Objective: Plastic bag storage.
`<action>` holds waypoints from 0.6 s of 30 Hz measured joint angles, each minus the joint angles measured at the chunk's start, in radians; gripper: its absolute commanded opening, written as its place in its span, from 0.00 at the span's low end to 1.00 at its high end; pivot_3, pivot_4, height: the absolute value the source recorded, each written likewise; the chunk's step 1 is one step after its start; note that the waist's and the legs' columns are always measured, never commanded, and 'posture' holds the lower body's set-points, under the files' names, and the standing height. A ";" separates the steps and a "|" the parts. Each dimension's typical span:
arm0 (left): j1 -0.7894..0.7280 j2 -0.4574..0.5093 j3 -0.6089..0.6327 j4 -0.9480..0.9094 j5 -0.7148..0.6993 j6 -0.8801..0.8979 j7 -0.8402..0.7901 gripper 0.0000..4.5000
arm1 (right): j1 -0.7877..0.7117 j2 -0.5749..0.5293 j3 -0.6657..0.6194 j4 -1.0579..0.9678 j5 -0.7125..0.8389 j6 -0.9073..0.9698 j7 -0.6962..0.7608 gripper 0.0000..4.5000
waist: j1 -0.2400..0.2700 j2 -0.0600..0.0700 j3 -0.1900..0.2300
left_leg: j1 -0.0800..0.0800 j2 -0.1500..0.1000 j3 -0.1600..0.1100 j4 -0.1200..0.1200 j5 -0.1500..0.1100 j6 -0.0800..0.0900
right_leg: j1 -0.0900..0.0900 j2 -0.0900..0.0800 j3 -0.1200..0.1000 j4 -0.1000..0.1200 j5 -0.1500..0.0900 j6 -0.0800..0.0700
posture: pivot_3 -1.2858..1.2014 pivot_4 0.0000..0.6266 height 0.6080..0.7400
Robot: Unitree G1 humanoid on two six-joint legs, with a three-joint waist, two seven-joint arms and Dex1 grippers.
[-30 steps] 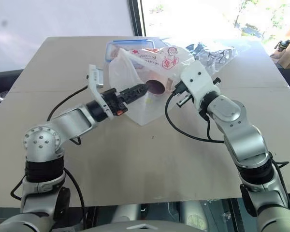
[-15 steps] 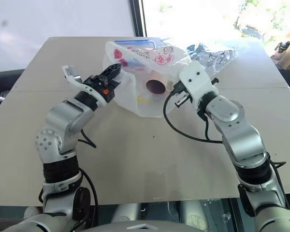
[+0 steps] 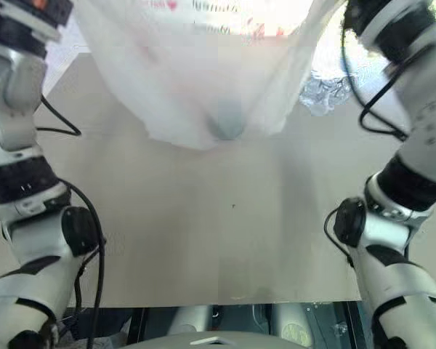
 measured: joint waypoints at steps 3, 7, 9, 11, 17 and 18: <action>0.000 -0.026 -0.021 0.042 0.050 0.029 -0.035 0.02 | 0.009 -0.063 -0.034 0.015 0.037 0.031 -0.023 0.00 | -0.004 0.000 0.000 | -0.004 0.001 0.001 -0.001 0.000 0.000 | -0.005 0.000 0.001 0.001 0.000 0.000 | 0.52 0.24 1.00; 0.005 -0.065 -0.035 0.040 0.076 0.073 -0.052 0.02 | 0.050 -0.125 -0.075 -0.030 0.098 0.097 -0.084 0.00 | -0.014 0.000 0.000 | -0.004 0.002 0.001 -0.002 0.000 0.000 | -0.006 -0.001 0.003 0.001 0.000 0.000 | 0.52 0.24 1.00; 0.026 -0.066 -0.036 0.029 0.073 0.103 -0.052 0.02 | 0.077 -0.141 -0.108 -0.082 0.147 0.140 -0.111 0.00 | -0.018 0.001 0.000 | -0.004 0.002 0.000 -0.003 0.000 0.000 | -0.007 -0.001 0.005 0.001 0.000 0.000 | 0.52 0.24 1.00; 0.087 -0.062 -0.035 -0.010 0.052 0.153 -0.046 0.02 | 0.130 -0.157 -0.150 -0.158 0.227 0.201 -0.139 0.00 | -0.019 0.001 0.000 | -0.003 0.003 0.001 -0.004 0.000 0.000 | -0.007 -0.001 0.007 0.001 0.000 0.000 | 0.52 0.24 1.00; 0.293 -0.005 -0.075 -0.108 0.107 0.267 -0.085 0.02 | 0.379 -0.121 -0.218 -0.365 0.457 0.273 -0.249 0.00 | -0.016 0.000 0.000 | 0.000 0.003 0.001 -0.004 0.000 0.000 | -0.005 0.000 0.008 0.002 0.000 0.000 | 0.52 0.24 1.00; 0.321 -0.005 -0.110 -0.136 0.173 0.264 -0.104 0.02 | 0.461 -0.115 -0.200 -0.396 0.457 0.264 -0.254 0.00 | -0.011 0.000 0.000 | 0.000 0.002 0.003 -0.003 0.000 0.000 | -0.004 0.000 0.007 0.001 0.000 0.000 | 0.52 0.24 1.00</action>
